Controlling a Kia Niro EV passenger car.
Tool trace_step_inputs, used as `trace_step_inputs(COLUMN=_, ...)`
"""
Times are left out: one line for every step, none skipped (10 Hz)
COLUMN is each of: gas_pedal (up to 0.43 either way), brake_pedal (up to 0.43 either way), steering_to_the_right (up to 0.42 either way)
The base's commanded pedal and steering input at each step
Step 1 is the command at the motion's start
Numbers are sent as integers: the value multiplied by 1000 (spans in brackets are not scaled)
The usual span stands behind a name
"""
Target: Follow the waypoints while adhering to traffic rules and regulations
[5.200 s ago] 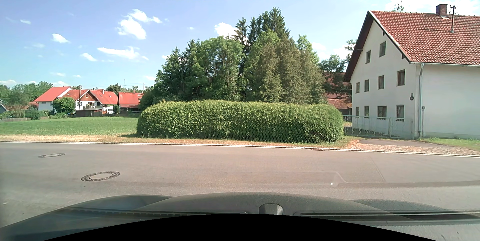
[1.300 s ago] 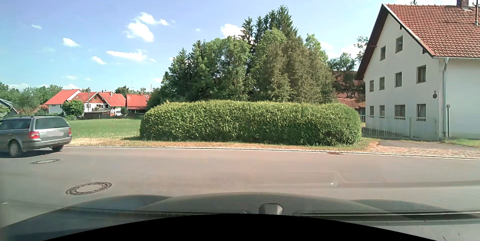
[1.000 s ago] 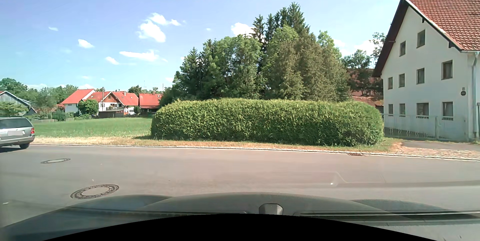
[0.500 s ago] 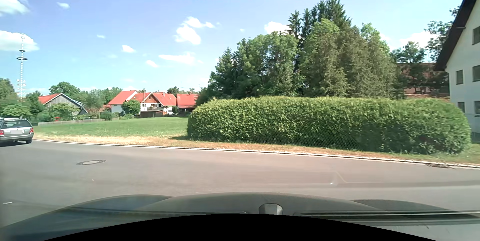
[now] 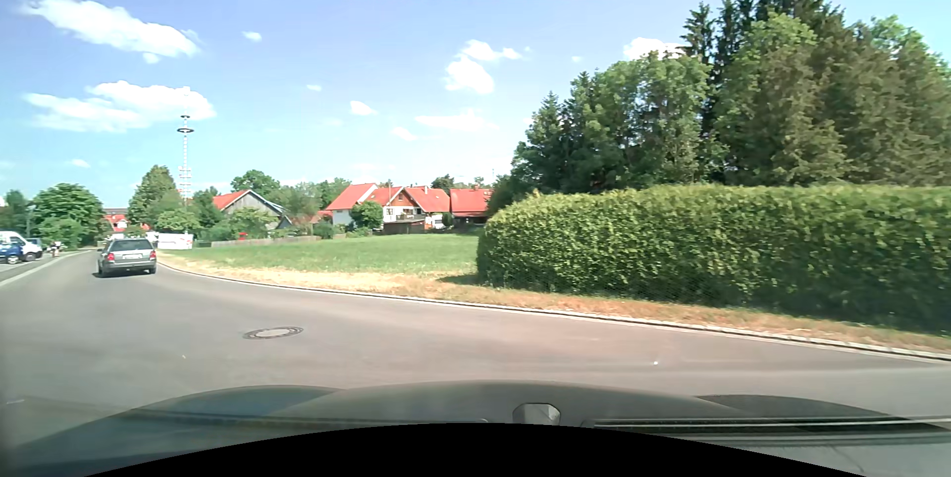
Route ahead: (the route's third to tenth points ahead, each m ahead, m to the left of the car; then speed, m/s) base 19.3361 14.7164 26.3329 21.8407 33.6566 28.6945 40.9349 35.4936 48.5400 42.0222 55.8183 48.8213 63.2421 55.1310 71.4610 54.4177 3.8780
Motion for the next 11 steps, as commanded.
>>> trace_step_inputs(gas_pedal=268, brake_pedal=6, steering_to_the_right=-545)
trace_step_inputs(gas_pedal=268, brake_pedal=6, steering_to_the_right=-531)
trace_step_inputs(gas_pedal=268, brake_pedal=6, steering_to_the_right=-518)
trace_step_inputs(gas_pedal=268, brake_pedal=6, steering_to_the_right=-498)
trace_step_inputs(gas_pedal=268, brake_pedal=6, steering_to_the_right=-471)
trace_step_inputs(gas_pedal=268, brake_pedal=6, steering_to_the_right=-444)
trace_step_inputs(gas_pedal=268, brake_pedal=6, steering_to_the_right=-420)
trace_step_inputs(gas_pedal=268, brake_pedal=6, steering_to_the_right=-393)
trace_step_inputs(gas_pedal=268, brake_pedal=6, steering_to_the_right=-362)
trace_step_inputs(gas_pedal=268, brake_pedal=6, steering_to_the_right=-336)
trace_step_inputs(gas_pedal=268, brake_pedal=6, steering_to_the_right=-305)
